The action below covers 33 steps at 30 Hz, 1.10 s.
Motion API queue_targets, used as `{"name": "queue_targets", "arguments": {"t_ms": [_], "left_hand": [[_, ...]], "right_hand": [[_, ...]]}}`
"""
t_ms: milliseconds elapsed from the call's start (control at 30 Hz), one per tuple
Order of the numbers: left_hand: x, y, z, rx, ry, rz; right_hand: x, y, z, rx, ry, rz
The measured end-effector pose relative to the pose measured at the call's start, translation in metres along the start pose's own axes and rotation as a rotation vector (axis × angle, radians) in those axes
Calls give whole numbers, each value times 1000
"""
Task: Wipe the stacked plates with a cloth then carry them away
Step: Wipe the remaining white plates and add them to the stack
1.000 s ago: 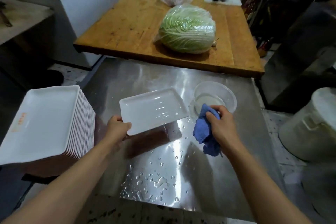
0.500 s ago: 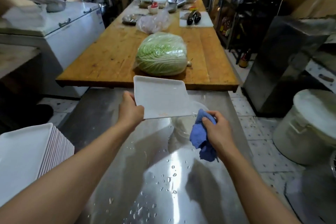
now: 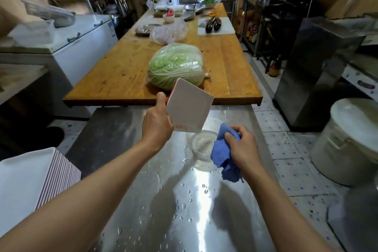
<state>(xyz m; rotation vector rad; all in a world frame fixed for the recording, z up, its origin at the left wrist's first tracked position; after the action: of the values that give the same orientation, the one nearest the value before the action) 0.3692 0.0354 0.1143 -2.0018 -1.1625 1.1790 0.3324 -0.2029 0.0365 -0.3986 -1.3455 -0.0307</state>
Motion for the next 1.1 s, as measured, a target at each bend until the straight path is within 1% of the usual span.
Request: {"name": "queue_targets", "arguments": {"t_ms": [200,367,467,600,667,767,933,1000,1067,1100], "left_hand": [[-1,1,1,-2,-11,16],[-1,-6,9,-38,-26,32],[10,-10,16,-38,-137,98],[38,-17,38,-35,-374,319],[48,-21,51,-18,-457,397],[58,-25,73,23,-560,547],[66,-42,104,25,-628,760],[69,-51,115,13,-645,834],[73,-62,124,6,-637,883],[75,-68,128,5,-620,894]], "right_hand": [[0,-3,5,-2,4,19],[4,-1,10,6,1,47],[4,1,15,13,17,45],[7,5,24,-4,49,32],[20,11,30,-2,5,56],[51,28,44,25,-122,111],[116,77,81,80,-388,224],[125,102,92,125,-446,390],[118,119,101,116,-474,645],[115,122,107,116,-494,702]]}}
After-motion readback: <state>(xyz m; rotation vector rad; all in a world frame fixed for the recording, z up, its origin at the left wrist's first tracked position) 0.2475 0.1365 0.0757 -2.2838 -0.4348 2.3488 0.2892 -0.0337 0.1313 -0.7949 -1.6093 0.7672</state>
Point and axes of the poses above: each hand's wrist, its own z-axis away from the middle knuckle, its own y-axis out of the palm, x = y × z, the point moved 9 cm from there along -z, towards the middle knuckle, and after that the axes turned 8 degrees about y, right-handed, at the moved point
